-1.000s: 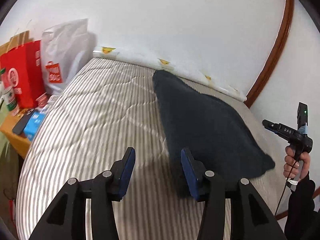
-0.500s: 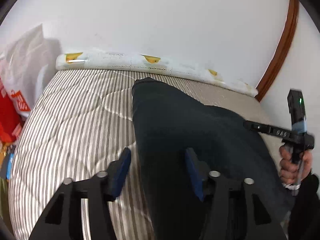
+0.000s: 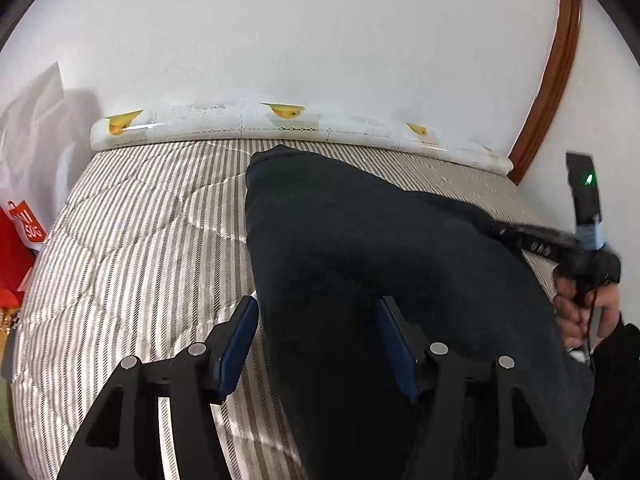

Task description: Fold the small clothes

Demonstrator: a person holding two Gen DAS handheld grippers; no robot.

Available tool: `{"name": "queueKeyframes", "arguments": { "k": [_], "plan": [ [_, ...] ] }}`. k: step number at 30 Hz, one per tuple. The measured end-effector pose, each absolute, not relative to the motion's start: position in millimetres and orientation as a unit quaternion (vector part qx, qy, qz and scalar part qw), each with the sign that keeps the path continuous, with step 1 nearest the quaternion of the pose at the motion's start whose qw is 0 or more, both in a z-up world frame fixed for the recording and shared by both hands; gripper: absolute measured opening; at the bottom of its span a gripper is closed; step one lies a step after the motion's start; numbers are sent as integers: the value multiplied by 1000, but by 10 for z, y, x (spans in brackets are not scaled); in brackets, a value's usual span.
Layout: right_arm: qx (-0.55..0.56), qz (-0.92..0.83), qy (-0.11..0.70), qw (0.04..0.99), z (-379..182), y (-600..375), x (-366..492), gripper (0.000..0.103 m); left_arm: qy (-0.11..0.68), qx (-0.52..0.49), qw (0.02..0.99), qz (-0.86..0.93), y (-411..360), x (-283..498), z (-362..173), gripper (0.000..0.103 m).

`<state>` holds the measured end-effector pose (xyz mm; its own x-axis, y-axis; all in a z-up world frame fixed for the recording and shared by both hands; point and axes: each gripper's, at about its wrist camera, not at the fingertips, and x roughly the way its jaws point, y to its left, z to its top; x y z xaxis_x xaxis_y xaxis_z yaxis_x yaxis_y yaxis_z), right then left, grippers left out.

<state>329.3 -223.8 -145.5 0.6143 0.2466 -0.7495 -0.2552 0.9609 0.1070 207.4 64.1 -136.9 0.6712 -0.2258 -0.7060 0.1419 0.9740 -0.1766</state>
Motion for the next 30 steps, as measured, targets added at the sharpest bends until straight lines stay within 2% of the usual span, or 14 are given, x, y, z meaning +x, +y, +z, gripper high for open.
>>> {"name": "queueKeyframes", "arguments": {
  "k": [11, 18, 23, 26, 30],
  "plan": [
    [3, 150, 406, 902, -965, -2394, 2355, 20, 397, -63, 910, -102, 607, 1547, -1300, 58],
    [-11, 193, 385, 903, -1156, -2330, 1631, 26, 400, -66, 911, -77, 595, 1138, -1326, 59],
    [-21, 129, 378, 917, -1483, -2533, 1305, 25, 399, -69, 912, -65, 618, 902, -1302, 60],
    [21, 122, 373, 919, -1451, -2706, 1140, 25, 398, -69, 913, -57, 616, 800, -1290, 60],
    [12, 102, 373, 922, -1346, -2732, 1004, 25, 400, -69, 913, -49, 584, 651, -1259, 60]
  ]
}}
